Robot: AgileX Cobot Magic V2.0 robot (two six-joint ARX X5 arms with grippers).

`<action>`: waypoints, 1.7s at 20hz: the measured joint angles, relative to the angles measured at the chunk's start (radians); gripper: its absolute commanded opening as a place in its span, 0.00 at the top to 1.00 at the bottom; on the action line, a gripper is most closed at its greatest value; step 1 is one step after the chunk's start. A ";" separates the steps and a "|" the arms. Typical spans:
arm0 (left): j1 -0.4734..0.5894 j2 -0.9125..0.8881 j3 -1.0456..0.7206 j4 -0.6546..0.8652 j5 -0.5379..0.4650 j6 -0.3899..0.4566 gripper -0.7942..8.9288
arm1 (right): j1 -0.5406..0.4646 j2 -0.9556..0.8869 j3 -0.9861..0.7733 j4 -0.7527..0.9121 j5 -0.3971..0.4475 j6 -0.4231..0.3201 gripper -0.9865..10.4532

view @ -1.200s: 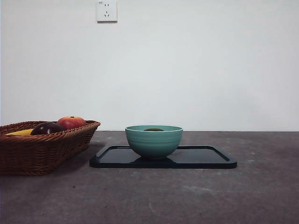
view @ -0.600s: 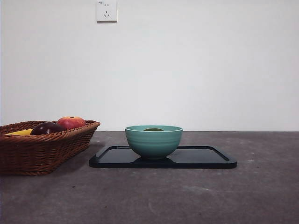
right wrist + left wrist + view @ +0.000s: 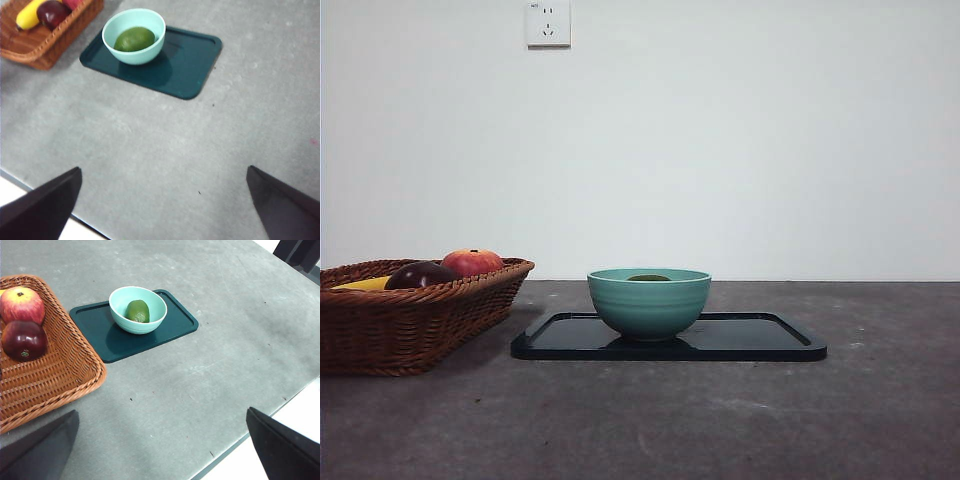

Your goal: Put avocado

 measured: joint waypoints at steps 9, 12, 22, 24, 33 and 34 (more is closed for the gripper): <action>0.000 0.000 0.000 0.000 0.000 0.000 0.89 | 0.000 0.000 0.000 0.030 0.000 -0.001 0.90; 0.000 0.000 0.000 0.000 0.000 0.000 0.89 | 0.000 0.000 0.000 0.030 0.000 -0.001 0.90; 0.309 0.002 -0.034 0.012 0.000 0.000 0.89 | 0.000 0.000 0.000 0.031 0.000 -0.001 0.90; 0.500 0.003 -0.080 0.016 -0.014 0.000 0.90 | 0.000 0.000 0.000 0.031 0.000 -0.001 0.90; 1.008 -0.071 -0.459 0.584 0.130 0.148 0.90 | 0.000 0.000 0.000 0.031 0.000 -0.001 0.90; 1.008 -0.096 -0.513 0.648 0.132 0.198 0.90 | 0.000 0.000 0.000 0.031 0.000 -0.001 0.90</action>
